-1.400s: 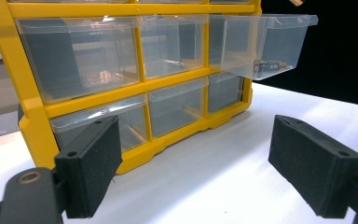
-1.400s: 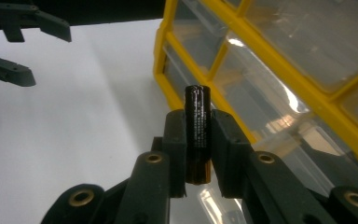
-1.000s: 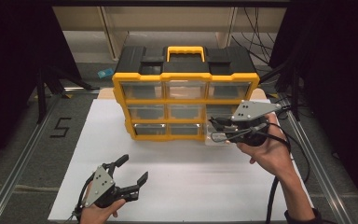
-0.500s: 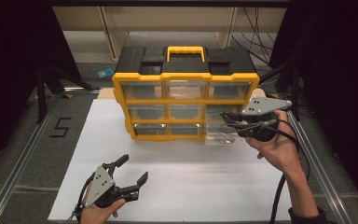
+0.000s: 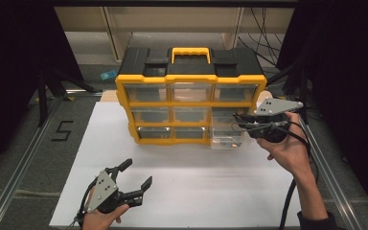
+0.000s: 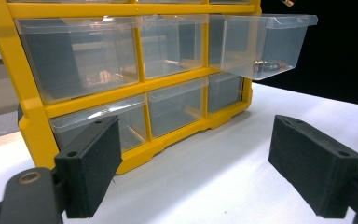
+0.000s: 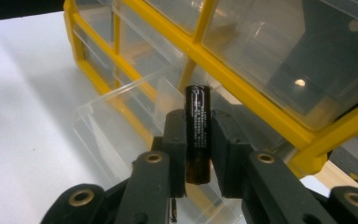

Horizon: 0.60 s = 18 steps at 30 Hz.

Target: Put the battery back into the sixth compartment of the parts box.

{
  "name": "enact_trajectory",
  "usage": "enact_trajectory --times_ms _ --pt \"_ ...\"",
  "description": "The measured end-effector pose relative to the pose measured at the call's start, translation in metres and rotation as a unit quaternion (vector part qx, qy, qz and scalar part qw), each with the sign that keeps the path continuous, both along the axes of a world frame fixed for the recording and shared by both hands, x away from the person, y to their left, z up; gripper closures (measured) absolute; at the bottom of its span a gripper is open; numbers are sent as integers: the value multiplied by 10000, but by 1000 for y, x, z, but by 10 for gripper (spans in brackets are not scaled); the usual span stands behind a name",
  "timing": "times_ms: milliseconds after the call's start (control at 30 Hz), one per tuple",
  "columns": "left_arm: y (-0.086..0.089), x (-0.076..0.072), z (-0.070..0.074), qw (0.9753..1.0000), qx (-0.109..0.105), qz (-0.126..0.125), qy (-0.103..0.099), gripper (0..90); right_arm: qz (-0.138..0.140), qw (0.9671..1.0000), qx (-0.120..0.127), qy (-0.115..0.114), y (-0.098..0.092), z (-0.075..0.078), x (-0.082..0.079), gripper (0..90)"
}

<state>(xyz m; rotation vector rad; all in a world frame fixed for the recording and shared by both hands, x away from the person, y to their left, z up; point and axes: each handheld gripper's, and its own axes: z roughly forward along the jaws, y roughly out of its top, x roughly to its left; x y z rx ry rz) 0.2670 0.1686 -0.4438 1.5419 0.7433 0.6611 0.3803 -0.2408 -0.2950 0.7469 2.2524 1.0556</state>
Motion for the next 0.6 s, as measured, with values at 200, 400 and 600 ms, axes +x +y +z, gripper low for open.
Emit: enact_trajectory --times_ms 200,400,600 --pt "0 0 0 10000 -6 -1 4 165 -79 9999 -85 18 -3 -4 4 768" --pt "0 0 0 10000 -8 -3 3 165 -63 9998 -161 23 -3 -8 7 767" --pt "0 0 0 10000 -12 -5 11 165 -119 9998 -140 95 -3 -10 8 665"
